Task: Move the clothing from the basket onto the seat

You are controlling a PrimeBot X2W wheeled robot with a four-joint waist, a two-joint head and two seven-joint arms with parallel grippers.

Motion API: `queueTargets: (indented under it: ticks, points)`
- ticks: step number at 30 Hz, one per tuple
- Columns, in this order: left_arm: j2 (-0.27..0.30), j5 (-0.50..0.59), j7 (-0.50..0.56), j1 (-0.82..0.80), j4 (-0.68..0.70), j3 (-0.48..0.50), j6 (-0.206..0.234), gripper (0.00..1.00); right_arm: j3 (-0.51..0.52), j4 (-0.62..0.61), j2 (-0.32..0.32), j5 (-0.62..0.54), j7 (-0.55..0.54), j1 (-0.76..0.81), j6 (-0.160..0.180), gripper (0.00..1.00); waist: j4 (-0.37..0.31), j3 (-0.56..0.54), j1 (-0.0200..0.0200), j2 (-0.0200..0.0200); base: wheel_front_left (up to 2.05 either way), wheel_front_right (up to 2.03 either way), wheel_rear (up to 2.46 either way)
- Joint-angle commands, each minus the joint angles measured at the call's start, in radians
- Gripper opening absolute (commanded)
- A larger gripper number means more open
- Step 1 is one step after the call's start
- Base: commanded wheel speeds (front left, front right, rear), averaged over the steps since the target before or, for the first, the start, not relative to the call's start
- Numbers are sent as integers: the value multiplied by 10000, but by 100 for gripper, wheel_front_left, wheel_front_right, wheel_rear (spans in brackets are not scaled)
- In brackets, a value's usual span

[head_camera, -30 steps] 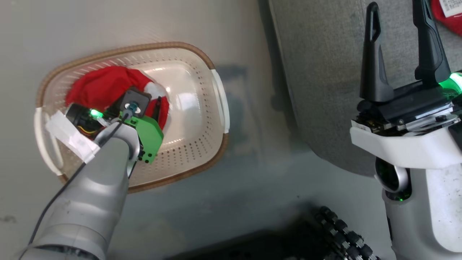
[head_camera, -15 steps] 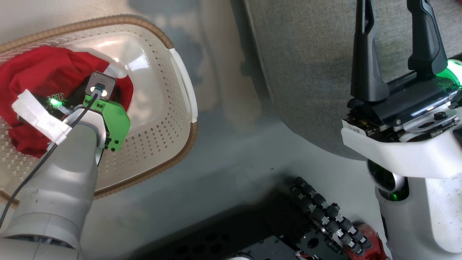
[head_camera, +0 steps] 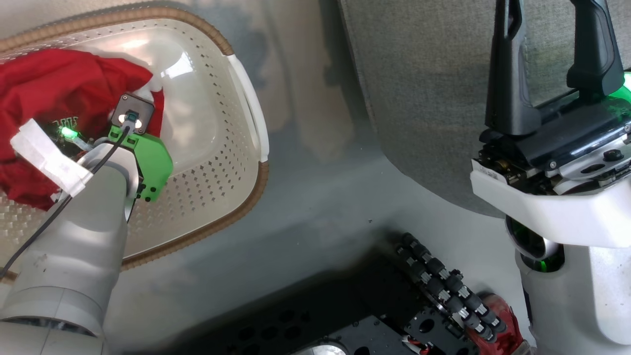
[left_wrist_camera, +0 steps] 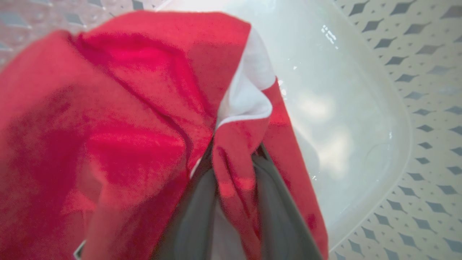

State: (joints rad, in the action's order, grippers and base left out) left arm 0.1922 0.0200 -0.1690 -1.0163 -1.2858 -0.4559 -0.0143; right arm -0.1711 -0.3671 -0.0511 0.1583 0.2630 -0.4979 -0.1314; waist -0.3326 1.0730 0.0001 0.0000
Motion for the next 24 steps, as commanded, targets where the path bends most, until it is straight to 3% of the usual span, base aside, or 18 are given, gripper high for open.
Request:
queueTargets:
  ticks: [1, 8, 24]
  points:
    - [-34, -23, -224, -74, 7, -35, -104, 0, 49, 14, 6, -83, 26, -74, 14, 100, 117, -92, -1, 0, 0, 0, 0]
    - [-152, -338, -961, 693, 613, -59, -285, 0, 188, 206, 3, -146, 26, 171, 14, 100, 622, -1050, -1, 0, 0, 0, 0]
    - [-598, -1211, -967, 3992, 4803, 623, -60, 0, 234, 913, -286, -334, 26, 1441, 14, 100, 2032, -4898, -1, 0, 0, 0, 0]
